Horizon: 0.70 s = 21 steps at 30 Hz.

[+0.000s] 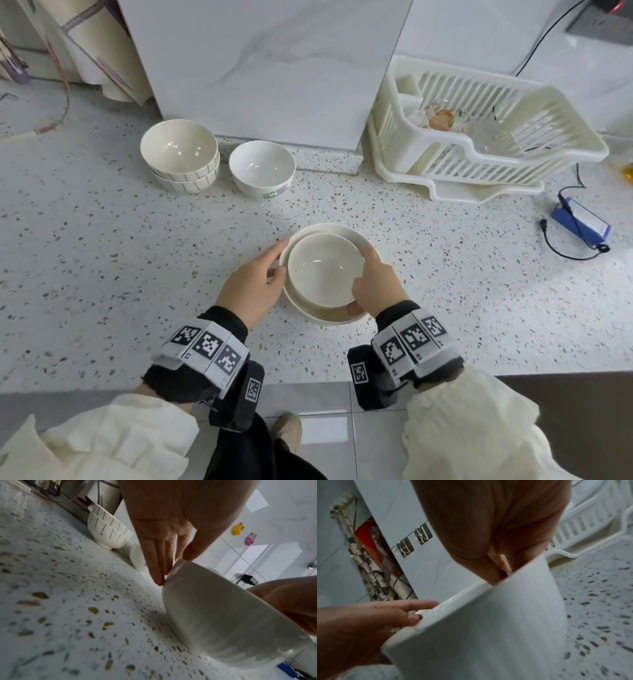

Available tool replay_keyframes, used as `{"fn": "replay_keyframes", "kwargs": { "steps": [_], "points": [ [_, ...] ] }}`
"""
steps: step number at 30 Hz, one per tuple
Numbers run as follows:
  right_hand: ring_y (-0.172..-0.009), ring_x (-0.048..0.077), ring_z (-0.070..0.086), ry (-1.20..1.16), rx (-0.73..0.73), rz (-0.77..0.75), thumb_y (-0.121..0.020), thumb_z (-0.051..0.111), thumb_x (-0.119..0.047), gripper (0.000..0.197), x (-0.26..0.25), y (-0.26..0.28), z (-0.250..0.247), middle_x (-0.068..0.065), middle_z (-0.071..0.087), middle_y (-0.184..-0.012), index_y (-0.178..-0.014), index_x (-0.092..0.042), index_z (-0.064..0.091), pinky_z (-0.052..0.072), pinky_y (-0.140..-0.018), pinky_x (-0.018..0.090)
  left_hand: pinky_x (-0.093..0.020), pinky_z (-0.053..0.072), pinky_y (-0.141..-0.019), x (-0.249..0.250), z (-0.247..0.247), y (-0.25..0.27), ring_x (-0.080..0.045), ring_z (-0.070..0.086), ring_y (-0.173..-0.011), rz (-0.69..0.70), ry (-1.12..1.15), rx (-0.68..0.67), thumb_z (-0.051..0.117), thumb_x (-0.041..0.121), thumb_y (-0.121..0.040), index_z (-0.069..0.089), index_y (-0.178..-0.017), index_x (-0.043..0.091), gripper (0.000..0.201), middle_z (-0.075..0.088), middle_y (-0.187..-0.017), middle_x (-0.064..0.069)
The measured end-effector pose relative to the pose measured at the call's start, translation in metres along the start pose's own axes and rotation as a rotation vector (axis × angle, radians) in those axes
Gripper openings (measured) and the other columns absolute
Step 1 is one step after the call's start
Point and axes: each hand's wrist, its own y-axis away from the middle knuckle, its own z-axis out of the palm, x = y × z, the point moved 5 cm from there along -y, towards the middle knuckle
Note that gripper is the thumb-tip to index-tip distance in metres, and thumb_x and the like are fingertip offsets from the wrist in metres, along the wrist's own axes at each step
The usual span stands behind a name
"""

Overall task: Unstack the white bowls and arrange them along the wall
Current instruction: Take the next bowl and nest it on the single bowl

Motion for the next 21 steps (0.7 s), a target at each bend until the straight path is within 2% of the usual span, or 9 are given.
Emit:
{"fn": "replay_keyframes", "kwargs": {
  "steps": [4,6,8,10,13,16,18,21],
  "points": [
    [-0.093,0.036,0.061,-0.024,0.006,0.028,-0.080,0.032,0.007,0.062,0.003,0.001,-0.005,0.022,0.060,-0.112,-0.139,-0.013,0.029,0.048,-0.068,0.034,-0.027,0.046,-0.088,-0.001,-0.001,0.000,-0.014,0.056,-0.115,0.002,0.029,-0.016,0.040,0.021,-0.093,0.031,-0.138,0.035,0.048,0.053,-0.136,0.004],
    [-0.085,0.034,0.061,-0.026,0.027,0.011,-0.080,0.032,0.006,0.059,0.004,0.004,-0.008,0.019,0.060,-0.101,-0.137,-0.011,0.032,0.050,-0.065,0.032,-0.025,0.044,-0.088,0.000,-0.002,0.000,-0.013,0.056,-0.115,0.007,0.051,-0.030,0.040,0.020,-0.093,0.032,-0.138,0.035,0.048,0.051,-0.137,0.007],
    [-0.067,0.023,0.058,-0.017,0.045,-0.012,-0.081,0.032,0.006,0.055,0.005,0.006,-0.014,0.011,0.054,-0.090,-0.133,-0.010,0.036,0.043,-0.049,0.020,-0.023,0.042,-0.087,0.001,-0.002,0.000,-0.013,0.056,-0.115,0.009,0.065,-0.044,0.041,0.021,-0.093,0.032,-0.138,0.035,0.048,0.051,-0.137,0.007],
    [-0.054,0.010,0.052,-0.025,0.061,-0.020,-0.082,0.031,0.006,0.053,0.005,0.007,-0.020,0.008,0.055,-0.082,-0.131,-0.012,0.039,0.035,-0.042,0.014,-0.025,0.041,-0.089,-0.001,-0.003,-0.002,-0.014,0.055,-0.116,0.003,0.082,-0.060,0.041,0.023,-0.093,0.033,-0.137,0.035,0.047,0.052,-0.136,0.006],
    [-0.046,0.012,0.060,-0.105,0.103,-0.041,-0.083,0.032,0.003,0.049,0.003,0.010,-0.034,0.009,0.062,-0.073,-0.127,-0.014,0.042,0.041,-0.039,0.009,-0.029,0.043,-0.092,-0.002,-0.007,-0.007,-0.012,0.056,-0.109,-0.007,0.113,-0.082,0.041,0.024,-0.093,0.036,-0.135,0.033,0.044,0.055,-0.132,0.004],
    [-0.050,0.014,0.065,-0.171,0.173,-0.062,-0.084,0.035,0.001,0.044,-0.009,0.010,-0.051,0.017,0.071,-0.070,-0.124,-0.016,0.044,0.044,-0.049,0.007,-0.027,0.042,-0.090,-0.005,-0.012,-0.016,-0.010,0.055,-0.105,-0.010,0.127,-0.081,0.040,0.023,-0.092,0.044,-0.130,0.028,0.038,0.060,-0.126,0.004],
    [-0.058,0.018,0.069,-0.257,0.185,-0.062,-0.083,0.037,0.000,0.043,-0.021,0.007,-0.058,0.019,0.073,-0.070,-0.122,-0.019,0.045,0.051,-0.067,0.020,-0.026,0.040,-0.092,-0.008,-0.018,-0.023,-0.008,0.053,-0.108,-0.009,0.151,-0.073,0.041,0.022,-0.093,0.047,-0.128,0.025,0.036,0.059,-0.127,0.004],
    [-0.059,0.015,0.071,-0.353,0.184,-0.063,-0.083,0.039,-0.003,0.040,-0.042,-0.007,-0.061,0.012,0.073,-0.066,-0.118,-0.022,0.046,0.052,-0.074,0.027,-0.022,0.037,-0.092,-0.011,-0.032,-0.033,-0.004,0.050,-0.109,-0.002,0.202,-0.044,0.041,0.022,-0.093,0.049,-0.126,0.024,0.034,0.058,-0.127,0.006]
  ]
}}
